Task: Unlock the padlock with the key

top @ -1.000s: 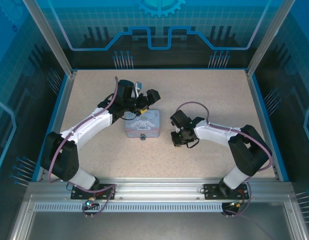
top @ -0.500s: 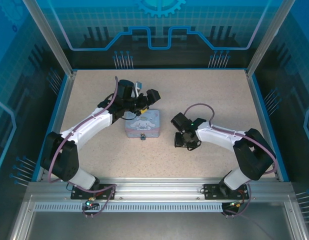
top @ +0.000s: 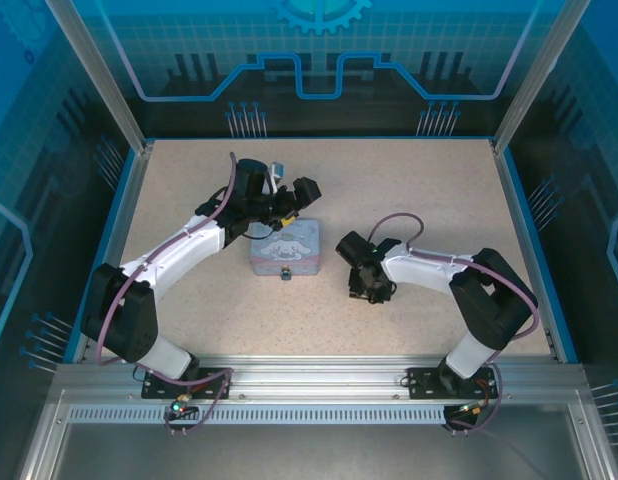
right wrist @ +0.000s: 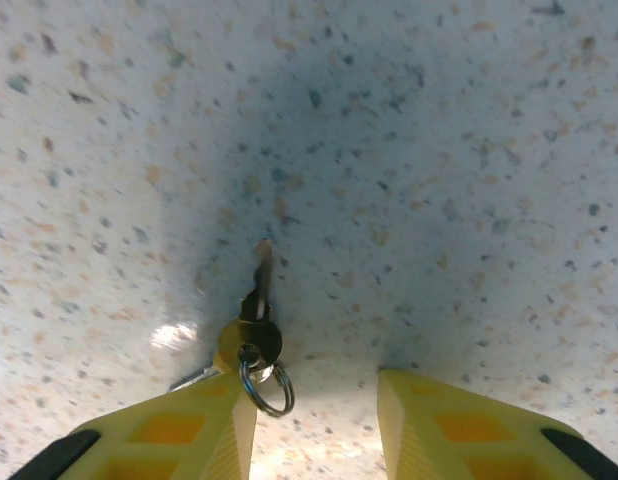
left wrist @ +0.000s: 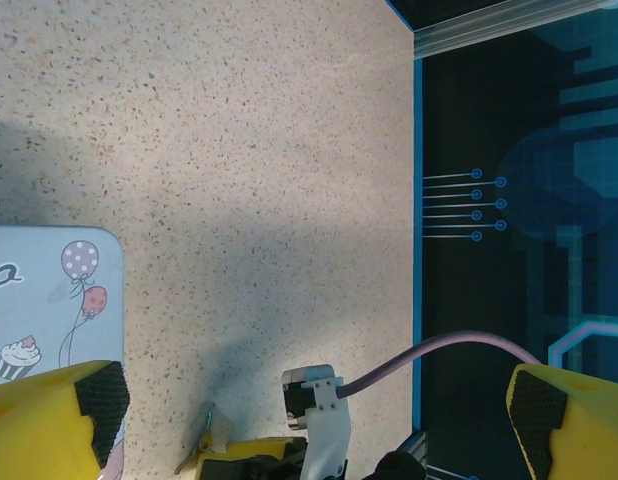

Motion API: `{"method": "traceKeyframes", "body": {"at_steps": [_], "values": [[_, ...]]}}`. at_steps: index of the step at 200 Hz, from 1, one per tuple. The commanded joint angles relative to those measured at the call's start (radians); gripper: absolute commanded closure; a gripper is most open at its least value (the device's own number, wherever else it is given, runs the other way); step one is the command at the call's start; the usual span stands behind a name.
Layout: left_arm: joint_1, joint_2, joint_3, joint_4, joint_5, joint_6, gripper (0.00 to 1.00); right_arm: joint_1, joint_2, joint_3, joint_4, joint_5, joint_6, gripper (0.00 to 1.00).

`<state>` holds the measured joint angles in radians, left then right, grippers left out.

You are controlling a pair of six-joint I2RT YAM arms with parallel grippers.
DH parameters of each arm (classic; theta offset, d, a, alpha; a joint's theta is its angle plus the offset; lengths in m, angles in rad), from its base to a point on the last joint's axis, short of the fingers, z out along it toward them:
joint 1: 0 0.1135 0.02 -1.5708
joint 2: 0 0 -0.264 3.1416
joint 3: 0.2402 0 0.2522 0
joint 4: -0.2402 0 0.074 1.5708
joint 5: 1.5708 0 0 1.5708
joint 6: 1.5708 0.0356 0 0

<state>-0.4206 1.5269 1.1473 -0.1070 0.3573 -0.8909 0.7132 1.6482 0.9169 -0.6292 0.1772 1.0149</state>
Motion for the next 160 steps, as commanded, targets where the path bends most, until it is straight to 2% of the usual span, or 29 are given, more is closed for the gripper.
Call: {"method": "traceKeyframes", "body": {"at_steps": [1,84,120,160], "values": [[0.011,0.01,-0.012,0.032,0.029,-0.005,0.01,0.012,0.035,0.025,-0.01,0.027,0.037,0.64],[0.022,0.014,-0.021,0.049,0.046,-0.012,0.01,0.034,-0.087,0.043,-0.063,0.092,0.107,0.62],[0.023,0.016,-0.018,0.054,0.049,-0.014,0.01,0.025,-0.025,0.078,-0.108,0.105,0.161,0.6],[0.031,0.014,-0.014,0.05,0.059,-0.012,0.01,0.022,0.05,0.098,-0.065,0.075,0.195,0.61]]}}
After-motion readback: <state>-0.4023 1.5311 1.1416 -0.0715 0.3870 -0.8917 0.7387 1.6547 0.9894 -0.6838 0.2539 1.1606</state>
